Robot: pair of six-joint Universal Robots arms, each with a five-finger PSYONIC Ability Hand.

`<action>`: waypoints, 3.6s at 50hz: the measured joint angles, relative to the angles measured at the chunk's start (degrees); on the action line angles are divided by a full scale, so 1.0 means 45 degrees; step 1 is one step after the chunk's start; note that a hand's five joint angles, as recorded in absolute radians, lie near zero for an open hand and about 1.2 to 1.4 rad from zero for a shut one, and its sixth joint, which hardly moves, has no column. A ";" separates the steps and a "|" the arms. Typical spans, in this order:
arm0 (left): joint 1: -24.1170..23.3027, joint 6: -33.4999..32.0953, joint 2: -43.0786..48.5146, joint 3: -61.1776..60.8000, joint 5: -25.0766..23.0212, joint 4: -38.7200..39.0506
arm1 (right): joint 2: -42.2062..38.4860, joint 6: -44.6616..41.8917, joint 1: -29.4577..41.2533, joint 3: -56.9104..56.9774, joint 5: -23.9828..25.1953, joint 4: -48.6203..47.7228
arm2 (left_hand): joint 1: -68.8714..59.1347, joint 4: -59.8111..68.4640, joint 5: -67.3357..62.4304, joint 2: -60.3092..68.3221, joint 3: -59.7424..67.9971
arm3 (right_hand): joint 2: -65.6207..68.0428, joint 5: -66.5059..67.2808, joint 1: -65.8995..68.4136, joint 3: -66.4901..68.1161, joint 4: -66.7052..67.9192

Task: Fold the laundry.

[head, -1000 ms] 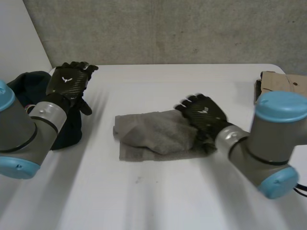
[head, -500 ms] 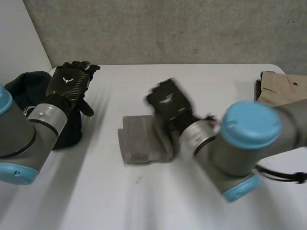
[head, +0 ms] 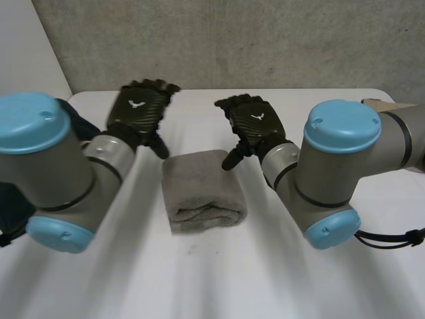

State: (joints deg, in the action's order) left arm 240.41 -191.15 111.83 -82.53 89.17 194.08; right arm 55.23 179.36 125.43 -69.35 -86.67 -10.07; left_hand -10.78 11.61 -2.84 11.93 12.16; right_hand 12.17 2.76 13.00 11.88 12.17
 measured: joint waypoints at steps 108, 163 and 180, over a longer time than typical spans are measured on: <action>0.1693 0.3609 -0.3056 0.1144 -0.7763 -0.2466 | -0.0524 -0.3515 -0.4026 0.2076 0.0022 -0.6107 | 0.0365 0.0000 0.0003 0.0000 0.0000 | 1.2223 0.6410 1.0700 1.2508 1.2549; 0.0578 0.3542 -0.3647 -0.0204 -0.6868 -0.1294 | -0.1071 -0.8459 -1.3023 0.2421 -0.0409 -0.1959 | 0.0365 0.0000 0.0002 0.0000 0.0000 | 0.0005 0.0008 0.0298 0.0002 -0.0011; 0.3214 0.0905 -0.3338 0.2811 0.0388 -0.1765 | 0.3668 -0.3288 -0.7802 -0.3414 0.4251 -1.0298 | 0.0365 0.0000 0.0001 0.0000 0.0000 | 0.0003 0.0007 0.0298 0.0002 -0.0011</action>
State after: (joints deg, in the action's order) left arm 254.87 -187.07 96.81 -69.88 90.91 186.14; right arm 71.74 164.57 90.32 -84.71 -67.55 -56.42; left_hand -9.14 11.61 -2.84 11.93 12.16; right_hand 12.19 2.79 14.34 11.89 12.12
